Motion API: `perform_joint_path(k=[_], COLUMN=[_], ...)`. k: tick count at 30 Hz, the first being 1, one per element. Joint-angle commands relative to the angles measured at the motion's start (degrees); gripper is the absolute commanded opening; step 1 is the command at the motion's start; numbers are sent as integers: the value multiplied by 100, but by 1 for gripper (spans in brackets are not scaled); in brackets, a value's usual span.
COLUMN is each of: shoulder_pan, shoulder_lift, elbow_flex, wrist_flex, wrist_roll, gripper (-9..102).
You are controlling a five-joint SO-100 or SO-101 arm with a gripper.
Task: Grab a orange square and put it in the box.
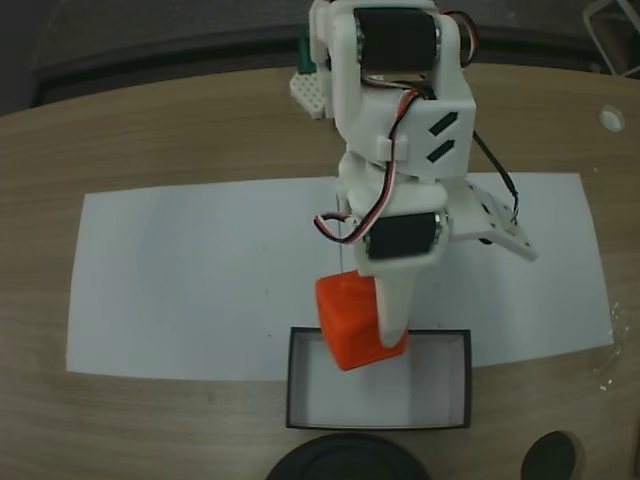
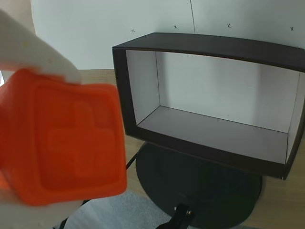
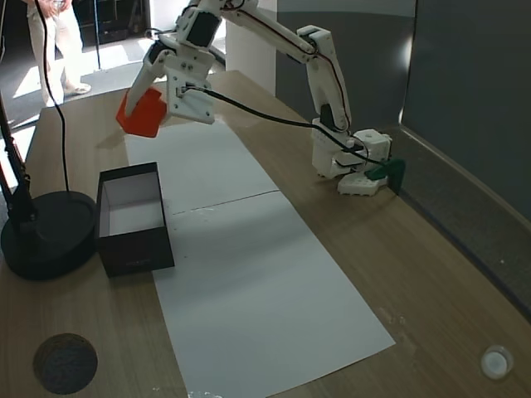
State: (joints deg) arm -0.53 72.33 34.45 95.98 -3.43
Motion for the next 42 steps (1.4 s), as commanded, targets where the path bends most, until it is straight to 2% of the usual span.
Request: perform_joint_path(k=[1,8,10,14,16,21,25,27,33,36,42], shoulder_pan=[0,-53,-62,-44,-35,-18,-9,-53,-141,-123,-105], shoulder_lift=[-246,-949,-1037,-1090,-1028,-554,519,1239,3683,5071,8024], elbow_flex=[-123,-149,-149,-97,-141,-325,-281,-255,1248,2408,4957], wrist_flex=[-114,-167,-149,-44,97,299,325,334,325,308,-79], wrist_roll=[70,-97,-158,-211,-211,-167,-167,-211,-167,-229,-782], gripper=[8,10,15,37,41,31,11,5,4,0,0])
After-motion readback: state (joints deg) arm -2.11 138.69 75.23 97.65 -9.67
